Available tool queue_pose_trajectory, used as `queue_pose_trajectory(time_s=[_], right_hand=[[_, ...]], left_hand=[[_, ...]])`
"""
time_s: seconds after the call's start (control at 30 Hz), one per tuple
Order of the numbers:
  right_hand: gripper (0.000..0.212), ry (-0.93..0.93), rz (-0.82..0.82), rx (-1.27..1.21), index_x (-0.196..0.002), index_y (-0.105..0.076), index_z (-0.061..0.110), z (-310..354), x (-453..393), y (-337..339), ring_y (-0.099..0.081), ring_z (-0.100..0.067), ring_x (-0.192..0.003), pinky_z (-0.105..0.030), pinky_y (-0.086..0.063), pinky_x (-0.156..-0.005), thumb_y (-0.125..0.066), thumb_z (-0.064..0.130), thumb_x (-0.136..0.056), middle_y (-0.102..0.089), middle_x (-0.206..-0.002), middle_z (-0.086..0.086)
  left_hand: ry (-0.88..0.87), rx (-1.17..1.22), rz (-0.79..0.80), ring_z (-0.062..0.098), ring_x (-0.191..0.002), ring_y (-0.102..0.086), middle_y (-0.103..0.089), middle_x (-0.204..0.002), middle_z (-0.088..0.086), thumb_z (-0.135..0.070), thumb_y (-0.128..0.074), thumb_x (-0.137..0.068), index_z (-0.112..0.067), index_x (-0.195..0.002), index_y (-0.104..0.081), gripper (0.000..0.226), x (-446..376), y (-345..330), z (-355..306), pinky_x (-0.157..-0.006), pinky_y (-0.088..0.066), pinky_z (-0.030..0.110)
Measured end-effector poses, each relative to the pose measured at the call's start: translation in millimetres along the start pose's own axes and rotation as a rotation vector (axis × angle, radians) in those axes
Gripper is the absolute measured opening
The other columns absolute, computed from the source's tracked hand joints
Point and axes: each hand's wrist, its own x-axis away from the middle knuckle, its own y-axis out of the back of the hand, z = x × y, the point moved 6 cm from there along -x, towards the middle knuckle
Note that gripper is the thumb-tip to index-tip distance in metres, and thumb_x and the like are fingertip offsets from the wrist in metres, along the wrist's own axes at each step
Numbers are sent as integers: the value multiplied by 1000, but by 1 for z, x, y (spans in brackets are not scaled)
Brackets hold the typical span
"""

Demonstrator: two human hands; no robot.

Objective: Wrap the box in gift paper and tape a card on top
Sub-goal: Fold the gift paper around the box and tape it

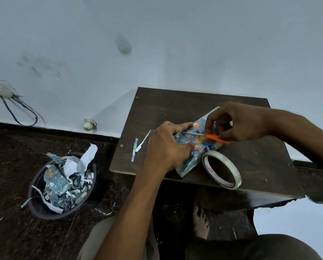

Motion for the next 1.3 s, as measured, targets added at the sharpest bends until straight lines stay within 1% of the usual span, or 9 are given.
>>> queue_pose_trajectory(time_s=[0.17, 0.33, 0.43, 0.57, 0.67, 0.87, 0.97, 1.1, 1.3], right_hand=[[22, -70, 40, -203, -96, -76, 8, 2, -8, 4, -58, -7, -52, -20, -33, -42, -65, -10, -88, -76, -74, -8], [34, -127, 59, -322, -98, -75, 3, -7, -10, 12, -65, -12, -59, -18, -27, -41, -87, 8, -66, -75, -77, -14], [20, -123, -74, -402, -99, -74, 3, -18, -9, 18, -64, -11, -58, -19, -27, -42, -76, -1, -79, -76, -78, -14], [16, -124, -326, -525, -99, -74, 1, -34, -6, 11, -61, -21, -68, -22, -41, -46, -75, 2, -83, -75, -86, -24], [14, -130, -454, -557, -97, -75, 5, -37, -4, 1, -65, -13, -66, -22, -44, -49, -79, 8, -84, -77, -79, -15], [13, -110, -637, -668, -97, -73, 9, -35, 7, -10, -71, -11, -68, -14, -47, -52, -78, 6, -85, -77, -80, -15], [15, -115, -735, -654, -97, -73, 17, -35, 9, -20, -72, -9, -69, -23, -53, -63, -78, 9, -86, -76, -72, -2], [20, -73, -802, -608, -107, -71, 18, -27, 13, -33, -76, -17, -84, -45, -61, -84, -71, 7, -90, -78, -84, -2], [26, -37, -841, -613, -112, -72, 15, -15, 19, -42, -76, -12, -85, -43, -63, -84, -76, 7, -88, -78, -88, 0]], left_hand=[[8, -17, 3, 6, -111, -56, -58, -122, -13, -39, -91, -69, -44, -127, -65, 64, 1, 1, -2, -98, -54, 35], [-11, 32, -10, -2, -101, -59, -63, -114, -16, -37, -93, -66, -34, -119, -59, 63, 1, 2, -3, -85, -52, 22], [-68, 7, -52, -3, -99, -57, -60, -108, -15, -35, -94, -64, -30, -113, -54, 63, 1, 4, -6, -80, -48, 15], [-124, 31, -85, 2, -99, -61, -63, -107, -12, -34, -90, -71, -26, -105, -65, 43, 2, 3, -9, -85, -52, 20], [-147, 40, -151, 1, -91, -63, -65, -100, -11, -33, -83, -81, -24, -98, -71, 23, 2, 4, -12, -80, -54, 22], [-115, -38, -248, 3, -80, -65, -66, -91, -12, -32, -86, -78, -22, -90, -75, 19, -3, 5, -14, -75, -60, 33], [-115, -59, -264, 2, -76, -65, -67, -89, -12, -29, -87, -77, -21, -87, -76, 17, -5, 4, -15, -71, -61, 31], [-100, -59, -254, 1, -75, -66, -69, -88, -12, -28, -85, -80, -23, -87, -78, 11, -7, 6, -16, -68, -60, 25], [-85, -52, -257, 2, -73, -66, -70, -83, -12, -25, -81, -84, -25, -83, -78, 3, -9, 9, -15, -65, -58, 22]])
